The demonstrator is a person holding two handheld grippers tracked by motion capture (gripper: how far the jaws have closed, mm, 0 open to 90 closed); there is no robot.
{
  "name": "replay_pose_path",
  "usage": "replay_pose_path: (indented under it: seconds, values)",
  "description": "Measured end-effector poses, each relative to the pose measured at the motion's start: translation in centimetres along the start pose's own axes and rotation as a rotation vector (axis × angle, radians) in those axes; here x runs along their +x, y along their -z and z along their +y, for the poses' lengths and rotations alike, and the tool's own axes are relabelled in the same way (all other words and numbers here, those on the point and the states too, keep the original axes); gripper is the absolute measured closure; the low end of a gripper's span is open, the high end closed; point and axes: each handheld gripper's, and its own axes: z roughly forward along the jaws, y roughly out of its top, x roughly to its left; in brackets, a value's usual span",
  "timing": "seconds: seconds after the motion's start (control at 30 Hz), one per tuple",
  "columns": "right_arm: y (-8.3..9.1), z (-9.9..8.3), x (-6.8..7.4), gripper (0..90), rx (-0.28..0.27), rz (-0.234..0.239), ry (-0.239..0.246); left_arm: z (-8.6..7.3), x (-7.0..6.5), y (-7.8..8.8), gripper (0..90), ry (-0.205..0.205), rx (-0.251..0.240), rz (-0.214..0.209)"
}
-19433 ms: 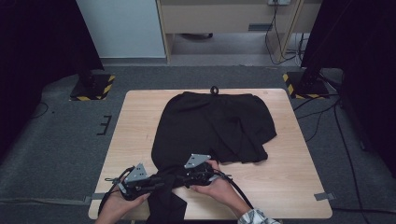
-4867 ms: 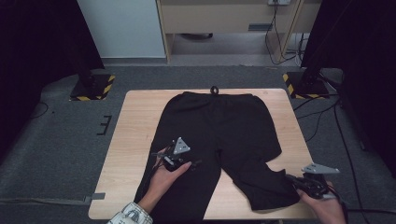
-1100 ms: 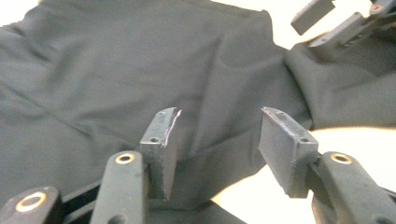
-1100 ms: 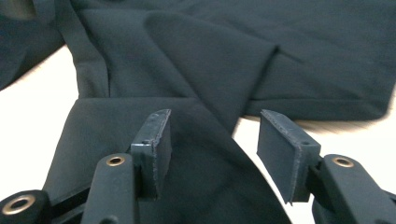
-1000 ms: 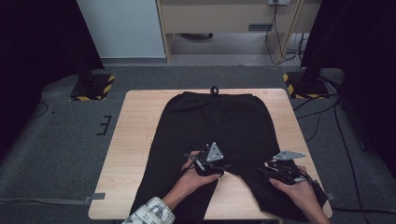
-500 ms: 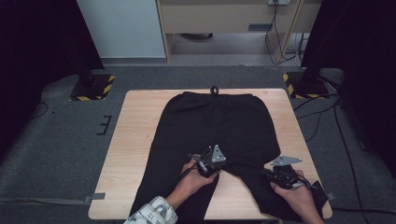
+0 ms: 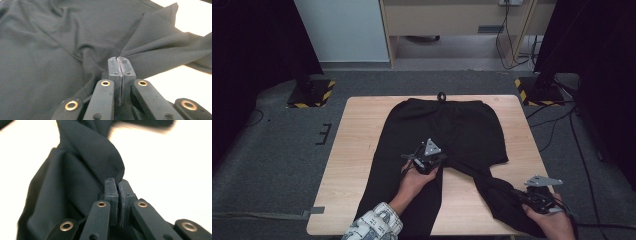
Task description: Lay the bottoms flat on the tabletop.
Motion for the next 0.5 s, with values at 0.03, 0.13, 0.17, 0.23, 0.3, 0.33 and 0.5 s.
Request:
replay_pose_path:
  seconds: [0.03,0.13,0.17,0.23,0.3,0.33,0.5]
  values:
    - [0.5,-0.3,-0.3,87.7,0.005,-0.005,-0.01,0.0,0.2,0.0,88.6,0.011,-0.001,-0.014]
    - [1.5,-1.0,-1.0,87.8,-0.012,0.004,-0.028,0.1,-0.1,-0.2,88.6,0.007,-0.002,-0.035]
    - [1.7,-1.0,-1.1,87.8,-0.014,0.0,-0.029,0.2,-0.4,-0.3,88.6,0.003,-0.005,-0.03]
    - [1.9,-1.0,-1.0,87.4,-0.01,0.005,-0.014,0.2,-0.8,-0.4,88.5,-0.009,-0.007,-0.027]
    - [2.1,-0.9,-0.7,82.9,-0.02,0.036,-0.003,0.0,-0.9,-0.3,88.3,-0.022,-0.007,-0.03]
    - [2.1,-0.7,-0.5,79.3,-0.023,0.084,0.008,-0.1,-0.8,-0.3,88.1,-0.02,0.003,-0.032]
    - [1.9,0.2,1.1,78.0,-0.01,0.161,0.091,-0.6,-0.6,-0.5,79.7,-0.025,0.024,-0.031]
